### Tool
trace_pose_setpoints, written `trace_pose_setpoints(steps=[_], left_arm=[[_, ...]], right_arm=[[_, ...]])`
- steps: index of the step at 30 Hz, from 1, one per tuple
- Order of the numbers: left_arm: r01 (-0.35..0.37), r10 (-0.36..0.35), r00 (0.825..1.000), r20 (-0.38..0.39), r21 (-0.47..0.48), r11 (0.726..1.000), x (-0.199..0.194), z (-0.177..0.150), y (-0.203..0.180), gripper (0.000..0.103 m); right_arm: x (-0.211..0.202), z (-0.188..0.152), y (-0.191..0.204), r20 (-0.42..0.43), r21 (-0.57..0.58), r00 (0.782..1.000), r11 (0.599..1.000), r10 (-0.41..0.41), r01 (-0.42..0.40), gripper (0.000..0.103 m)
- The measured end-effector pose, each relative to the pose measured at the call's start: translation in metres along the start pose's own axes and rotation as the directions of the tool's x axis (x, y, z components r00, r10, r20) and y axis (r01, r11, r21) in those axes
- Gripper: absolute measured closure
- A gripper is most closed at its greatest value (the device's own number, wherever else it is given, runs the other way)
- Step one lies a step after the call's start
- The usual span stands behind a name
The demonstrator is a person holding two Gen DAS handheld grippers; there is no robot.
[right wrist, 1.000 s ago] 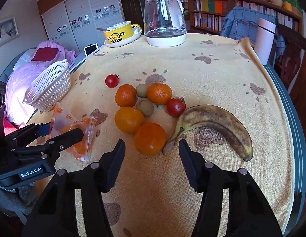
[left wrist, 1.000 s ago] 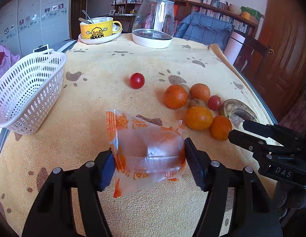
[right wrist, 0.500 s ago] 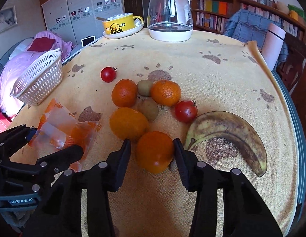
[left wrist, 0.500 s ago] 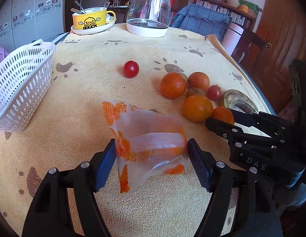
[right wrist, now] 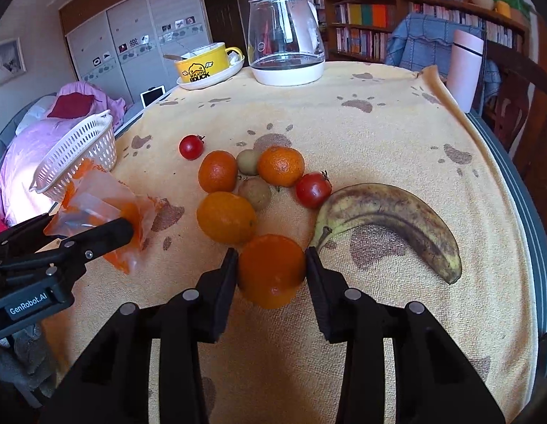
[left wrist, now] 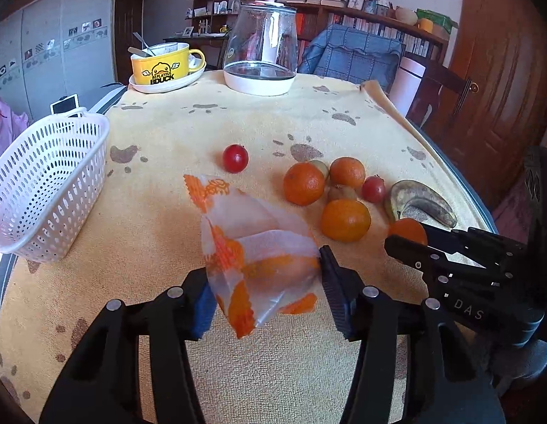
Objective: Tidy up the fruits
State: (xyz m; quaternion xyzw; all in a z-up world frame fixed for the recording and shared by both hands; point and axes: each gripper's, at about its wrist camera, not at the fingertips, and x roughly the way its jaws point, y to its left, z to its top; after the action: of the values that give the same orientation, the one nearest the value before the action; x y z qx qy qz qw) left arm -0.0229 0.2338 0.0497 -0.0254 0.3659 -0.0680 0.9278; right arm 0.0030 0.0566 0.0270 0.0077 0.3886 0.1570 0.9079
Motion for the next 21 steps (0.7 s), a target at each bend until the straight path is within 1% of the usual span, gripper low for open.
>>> trace_pose_setpoints(steps=[6, 10, 14, 18, 20, 21], left_arm=[[-0.038, 0.04, 0.997, 0.061, -0.04, 0.998, -0.022, 0.013, 0.022, 0.049], [-0.096, 0.107, 0.989, 0.106, -0.103, 0.99, -0.038, 0.025, 0.052, 0.049], [-0.154, 0.179, 0.973, 0.145, -0.17, 0.973, -0.053, 0.034, 0.083, 0.049], [-0.221, 0.263, 0.944, 0.198, -0.212, 0.952, -0.07, 0.044, 0.11, 0.05], [-0.246, 0.294, 0.934, 0.202, -0.233, 0.941, -0.075, 0.048, 0.124, 0.05], [-0.249, 0.3, 0.933, 0.197, -0.247, 0.936, -0.076, 0.047, 0.131, 0.05]], right_arm=[[-0.001, 0.0, -0.001, 0.005, 0.006, 1.0, 1.0, -0.002, 0.002, 0.064], [-0.002, -0.001, -0.002, 0.006, 0.016, 1.0, 1.0, -0.003, 0.003, 0.064], [0.001, -0.002, -0.002, -0.002, 0.017, 1.0, 1.0, -0.008, 0.008, 0.064], [0.002, -0.003, -0.001, -0.009, 0.013, 1.0, 1.0, -0.015, 0.015, 0.064], [0.004, -0.003, 0.0, -0.012, 0.011, 1.0, 1.0, -0.019, 0.02, 0.064], [0.004, -0.003, 0.0, -0.013, 0.011, 1.0, 1.0, -0.021, 0.021, 0.064]])
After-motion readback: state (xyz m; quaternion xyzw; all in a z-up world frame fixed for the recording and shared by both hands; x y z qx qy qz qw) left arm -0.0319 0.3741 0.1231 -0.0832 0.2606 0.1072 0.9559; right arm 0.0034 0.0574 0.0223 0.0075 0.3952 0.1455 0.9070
